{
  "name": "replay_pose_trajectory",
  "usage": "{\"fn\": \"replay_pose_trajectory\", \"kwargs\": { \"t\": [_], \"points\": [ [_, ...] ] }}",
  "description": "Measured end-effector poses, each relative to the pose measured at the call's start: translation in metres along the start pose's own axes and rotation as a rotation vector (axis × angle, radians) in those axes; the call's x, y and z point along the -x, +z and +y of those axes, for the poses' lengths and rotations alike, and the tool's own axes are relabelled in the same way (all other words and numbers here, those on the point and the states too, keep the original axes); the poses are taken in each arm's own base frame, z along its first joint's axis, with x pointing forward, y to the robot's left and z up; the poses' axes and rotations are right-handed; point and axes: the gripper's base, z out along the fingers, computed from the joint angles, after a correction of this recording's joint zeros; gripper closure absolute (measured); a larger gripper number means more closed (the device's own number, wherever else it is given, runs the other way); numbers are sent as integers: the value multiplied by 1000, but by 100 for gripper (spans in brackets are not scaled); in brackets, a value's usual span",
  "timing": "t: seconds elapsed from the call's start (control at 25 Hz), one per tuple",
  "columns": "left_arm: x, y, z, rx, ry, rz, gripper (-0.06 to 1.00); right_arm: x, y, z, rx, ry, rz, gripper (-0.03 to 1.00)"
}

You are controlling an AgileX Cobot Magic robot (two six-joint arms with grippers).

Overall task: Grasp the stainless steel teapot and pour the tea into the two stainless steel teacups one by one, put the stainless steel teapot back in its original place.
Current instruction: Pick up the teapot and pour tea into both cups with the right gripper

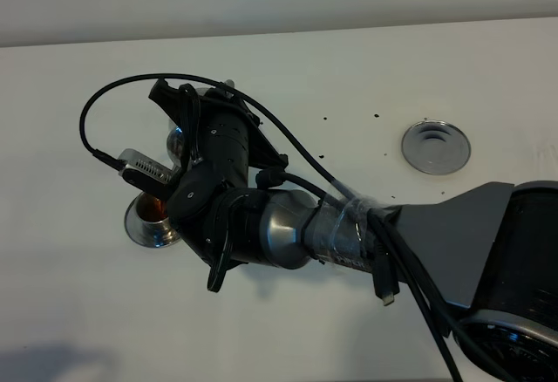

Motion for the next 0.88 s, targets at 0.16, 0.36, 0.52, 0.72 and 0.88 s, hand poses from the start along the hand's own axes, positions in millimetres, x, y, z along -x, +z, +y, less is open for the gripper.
{"fn": "replay_pose_trajectory", "kwargs": {
  "t": [0.16,0.36,0.52,0.72,0.88],
  "points": [
    [0,0,0,0,-1,0,47,0,0,-1,-8,-17,3,79],
    [0,0,0,0,-1,0,47,-1,0,-2,-22,-50,8,79],
    [0,0,0,0,-1,0,47,-1,0,-4,-41,-72,15,79],
    [0,0,0,0,-1,0,47,-1,0,-5,-51,-80,16,79],
    [0,0,0,0,-1,0,47,-1,0,-7,-74,-99,19,79]
  ]
}}
